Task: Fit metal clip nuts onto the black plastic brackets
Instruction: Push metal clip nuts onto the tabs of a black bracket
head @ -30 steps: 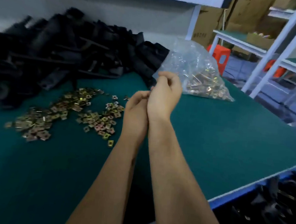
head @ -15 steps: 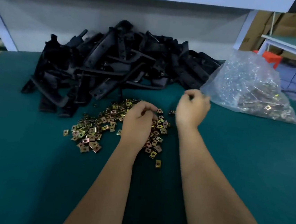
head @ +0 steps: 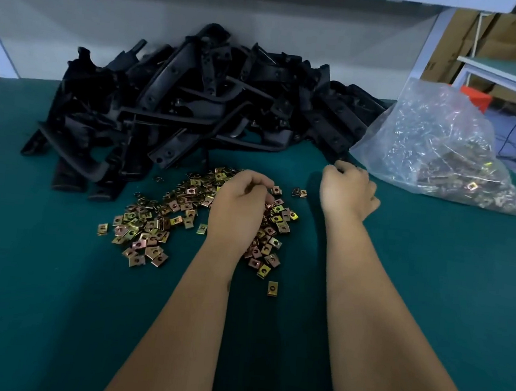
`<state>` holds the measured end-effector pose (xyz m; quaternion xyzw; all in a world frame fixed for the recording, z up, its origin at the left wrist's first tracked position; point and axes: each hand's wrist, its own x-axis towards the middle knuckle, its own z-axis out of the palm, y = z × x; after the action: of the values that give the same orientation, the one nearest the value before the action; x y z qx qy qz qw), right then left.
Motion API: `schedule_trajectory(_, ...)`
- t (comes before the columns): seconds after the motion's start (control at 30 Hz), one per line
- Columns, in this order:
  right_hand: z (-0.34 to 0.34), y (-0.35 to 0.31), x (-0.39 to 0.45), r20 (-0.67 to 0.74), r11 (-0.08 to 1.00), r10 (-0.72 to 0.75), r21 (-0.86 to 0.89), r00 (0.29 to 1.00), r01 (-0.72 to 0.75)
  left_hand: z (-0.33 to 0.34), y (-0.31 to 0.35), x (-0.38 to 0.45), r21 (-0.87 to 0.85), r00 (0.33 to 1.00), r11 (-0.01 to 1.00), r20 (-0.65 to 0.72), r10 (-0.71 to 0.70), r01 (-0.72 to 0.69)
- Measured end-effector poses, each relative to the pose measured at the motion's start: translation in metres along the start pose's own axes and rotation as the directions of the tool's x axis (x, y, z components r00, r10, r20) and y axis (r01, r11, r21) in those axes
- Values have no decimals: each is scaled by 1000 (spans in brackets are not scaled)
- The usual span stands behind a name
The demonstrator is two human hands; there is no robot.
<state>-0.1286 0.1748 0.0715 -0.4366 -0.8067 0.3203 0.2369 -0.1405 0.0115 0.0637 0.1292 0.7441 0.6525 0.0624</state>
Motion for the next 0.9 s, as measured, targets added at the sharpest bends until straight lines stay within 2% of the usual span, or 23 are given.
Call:
schedule_trajectory(0.07, 1, 0, -3, -69, 976, 12, 220, 998, 4, 1, 0, 0, 5, 1000, 1000, 3, -1, 1)
schedule_trajectory(0.1, 3, -1, -5, -112, 928, 36, 373, 993, 9, 1, -1, 0, 7, 1000, 1000, 4, -1, 1)
schedule_trajectory(0.17, 3, -3, -9, -195, 774, 147, 633, 970, 9, 2, -1, -1, -4, 1000, 1000, 6, -1, 1)
schedule_trajectory(0.2, 4, -4, -11, -228, 707, 213, 707, 950, 11, 1, 0, -1, -10, 1000, 1000, 6, -3, 3)
schedule_trajectory(0.33, 2, -7, -15, -328, 572, 378, 818, 866, 61, -1, 1, -1, -69, 1000, 998, -12, -12, 11)
schedule_trajectory(0.43, -3, -8, -16, -304, 472, 469, 880, 829, 56, -3, 4, -1, -189, 999, 982, -40, -34, 26)
schedule_trajectory(0.53, -5, -9, -17, -271, 402, 499, 914, 824, 57, -6, 8, -1, -377, 991, 925, -89, -97, 57)
schedule_trajectory(0.63, -4, -10, -20, -149, 322, 420, 947, 895, 6, -10, 12, 0, -514, 984, 853, -86, -156, 90)
schedule_trajectory(0.73, -3, -12, -23, 47, 242, 201, 965, 978, -96, -15, 14, 0, -658, 987, 744, -9, -160, 115)
schedule_trajectory(0.8, 0, -17, -25, 157, 176, 86, 970, 984, -170, -20, 13, 1, -703, 990, 703, 11, -139, 106)
schedule_trajectory(0.9, 4, -20, -28, 267, 58, -23, 962, 963, -266, -27, 12, 3, -676, 993, 730, 20, -116, 99)
